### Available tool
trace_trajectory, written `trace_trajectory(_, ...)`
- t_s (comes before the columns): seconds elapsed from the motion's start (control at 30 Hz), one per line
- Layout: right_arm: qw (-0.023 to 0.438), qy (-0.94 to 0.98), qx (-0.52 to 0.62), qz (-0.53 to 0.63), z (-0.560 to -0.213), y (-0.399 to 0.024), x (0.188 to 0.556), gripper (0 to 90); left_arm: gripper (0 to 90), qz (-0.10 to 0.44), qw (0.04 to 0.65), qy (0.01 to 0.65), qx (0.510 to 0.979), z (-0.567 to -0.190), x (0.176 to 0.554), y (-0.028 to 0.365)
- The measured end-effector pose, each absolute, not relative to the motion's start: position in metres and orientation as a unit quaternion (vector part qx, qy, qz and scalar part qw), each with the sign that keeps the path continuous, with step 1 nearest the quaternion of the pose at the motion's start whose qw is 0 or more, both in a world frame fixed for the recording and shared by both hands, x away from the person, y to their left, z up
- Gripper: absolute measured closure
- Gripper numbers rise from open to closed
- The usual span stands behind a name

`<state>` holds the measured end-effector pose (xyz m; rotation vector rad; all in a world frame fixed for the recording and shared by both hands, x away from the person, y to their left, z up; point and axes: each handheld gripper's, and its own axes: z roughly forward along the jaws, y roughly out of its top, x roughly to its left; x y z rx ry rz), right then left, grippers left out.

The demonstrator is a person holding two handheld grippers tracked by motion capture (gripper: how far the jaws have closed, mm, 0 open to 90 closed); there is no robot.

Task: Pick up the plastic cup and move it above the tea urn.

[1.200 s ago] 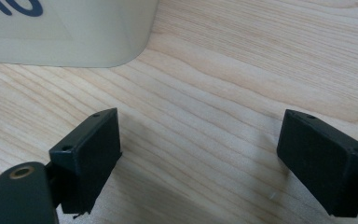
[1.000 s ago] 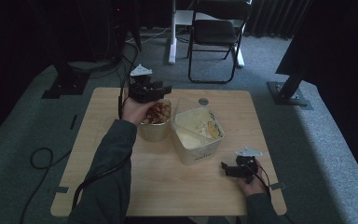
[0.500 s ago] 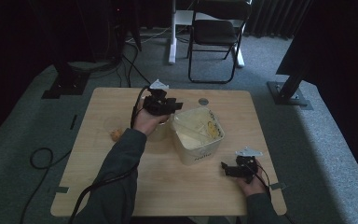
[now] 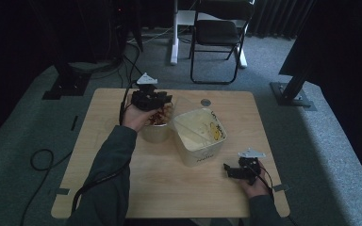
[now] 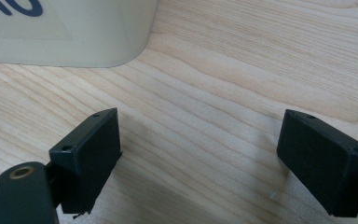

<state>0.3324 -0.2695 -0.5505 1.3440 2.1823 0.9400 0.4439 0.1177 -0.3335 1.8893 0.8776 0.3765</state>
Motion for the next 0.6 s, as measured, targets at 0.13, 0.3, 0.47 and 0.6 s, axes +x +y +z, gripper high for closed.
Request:
trace_trajectory(0.13,0.204,0.782,0.482,0.337,-0.55,-0.27,0.332,12.9,58.3,0.157,0.505,0.355,0.771,-0.326,0.441,0.123)
trace_trajectory(0.3,0.204,0.782,0.482,0.337,-0.55,-0.269,0.332,12.9,55.0,0.164,0.502,0.358,0.77,-0.324,0.44,0.13)
trace_trajectory(0.47,0.205,0.783,0.482,0.337,-0.55,-0.269,0.332,12.9,52.0,0.167,0.5,0.365,0.768,-0.328,0.441,0.139)
trace_trajectory(0.6,0.205,0.782,0.483,0.337,-0.55,-0.269,0.333,13.0,50.0,0.17,0.498,0.376,0.763,-0.331,0.441,0.15)
